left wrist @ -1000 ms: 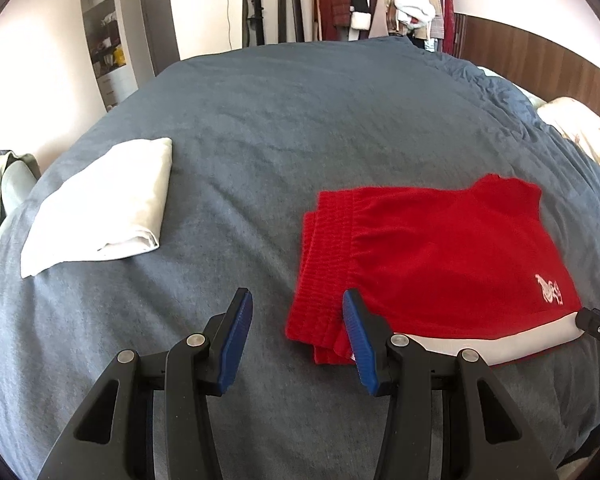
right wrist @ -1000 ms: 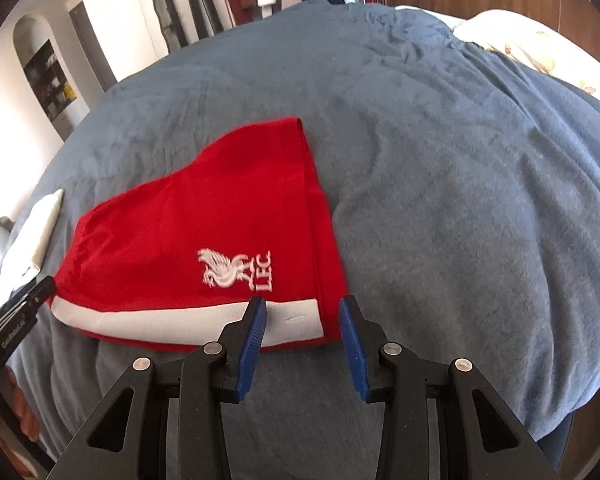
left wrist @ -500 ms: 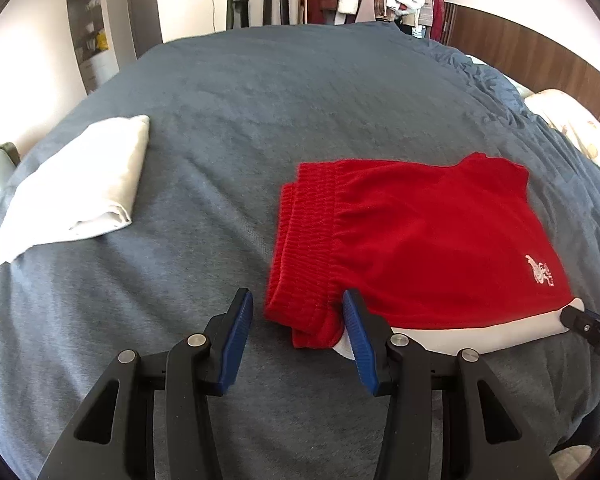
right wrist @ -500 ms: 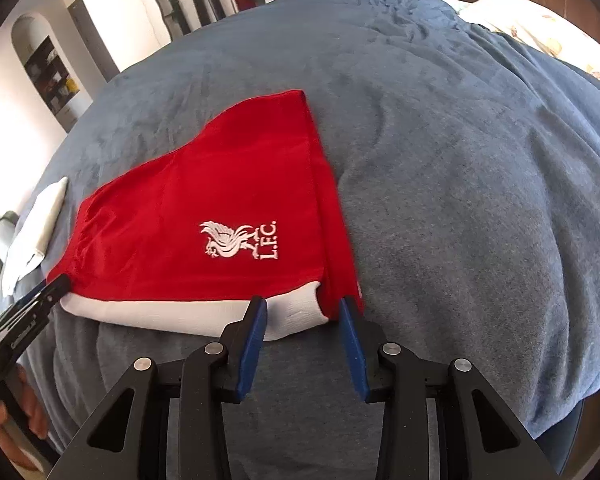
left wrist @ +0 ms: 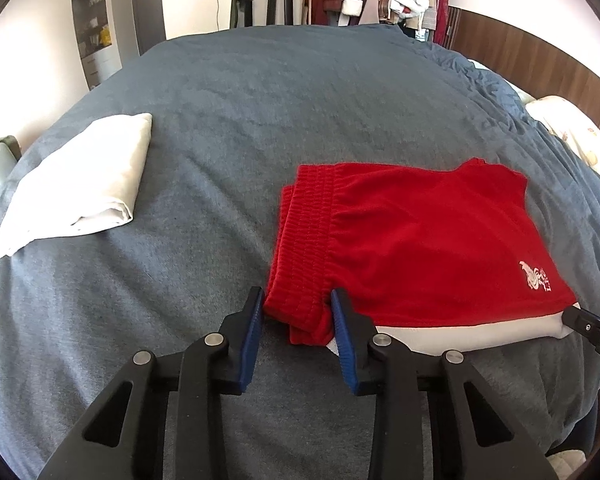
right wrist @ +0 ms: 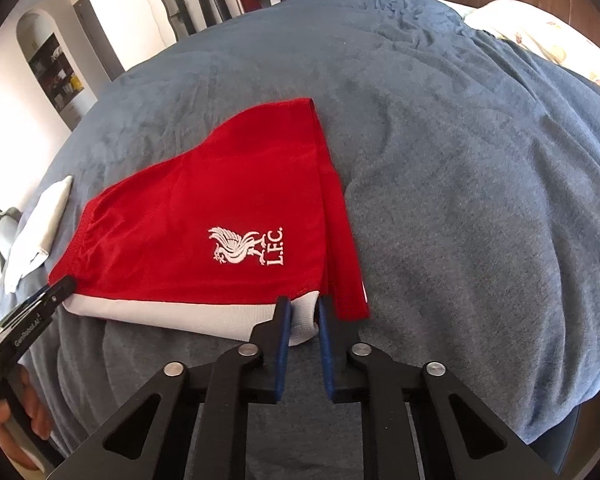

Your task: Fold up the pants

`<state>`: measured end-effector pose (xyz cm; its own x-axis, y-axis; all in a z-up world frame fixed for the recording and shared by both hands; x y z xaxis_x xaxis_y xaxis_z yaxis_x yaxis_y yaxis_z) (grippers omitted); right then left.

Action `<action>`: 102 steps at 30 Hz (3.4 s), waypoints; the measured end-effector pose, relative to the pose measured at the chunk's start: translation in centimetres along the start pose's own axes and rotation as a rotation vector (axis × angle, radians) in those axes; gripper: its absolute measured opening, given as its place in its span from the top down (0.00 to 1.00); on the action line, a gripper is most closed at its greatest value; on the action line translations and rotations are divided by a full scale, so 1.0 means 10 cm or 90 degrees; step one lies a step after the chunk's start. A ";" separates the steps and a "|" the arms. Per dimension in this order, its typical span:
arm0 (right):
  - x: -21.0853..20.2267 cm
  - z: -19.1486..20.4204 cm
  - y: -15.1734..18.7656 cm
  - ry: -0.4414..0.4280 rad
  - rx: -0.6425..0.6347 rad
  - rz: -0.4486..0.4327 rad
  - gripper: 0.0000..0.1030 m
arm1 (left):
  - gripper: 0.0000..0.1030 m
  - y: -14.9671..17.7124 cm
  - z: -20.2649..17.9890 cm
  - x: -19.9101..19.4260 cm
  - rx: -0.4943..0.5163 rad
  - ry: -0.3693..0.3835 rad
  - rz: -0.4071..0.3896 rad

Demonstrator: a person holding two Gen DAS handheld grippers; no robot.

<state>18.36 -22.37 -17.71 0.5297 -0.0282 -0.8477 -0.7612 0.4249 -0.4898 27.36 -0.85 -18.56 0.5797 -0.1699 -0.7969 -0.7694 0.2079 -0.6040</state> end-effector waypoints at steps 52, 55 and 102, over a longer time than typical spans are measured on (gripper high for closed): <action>-0.15 -0.16 -0.03 0.025 -0.060 -0.047 0.58 | 0.41 0.09 -0.06 -0.30 0.002 -0.075 -0.029; -0.32 -0.12 -0.14 0.023 -0.089 -0.077 0.58 | 0.40 0.02 -0.06 -0.47 0.008 -0.084 -0.054; 0.67 0.23 -1.58 -0.171 -0.430 0.047 0.59 | 0.69 -1.41 -2.04 0.69 0.373 0.230 0.044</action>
<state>34.80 -27.16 -15.18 0.4761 0.2387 -0.8464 -0.8171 -0.2357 -0.5261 36.66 -24.63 -15.33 0.3304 -0.4268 -0.8418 -0.4711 0.6983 -0.5389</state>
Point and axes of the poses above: each gripper's, at about its wrist camera, not at the fingertips, and x roughly the way its jaws point, z to its left, y to its underside, the point moved 9 cm from there along x, roughly the way its jaws point, and after that the axes turned 3 degrees about x, right-handed, at the moved point
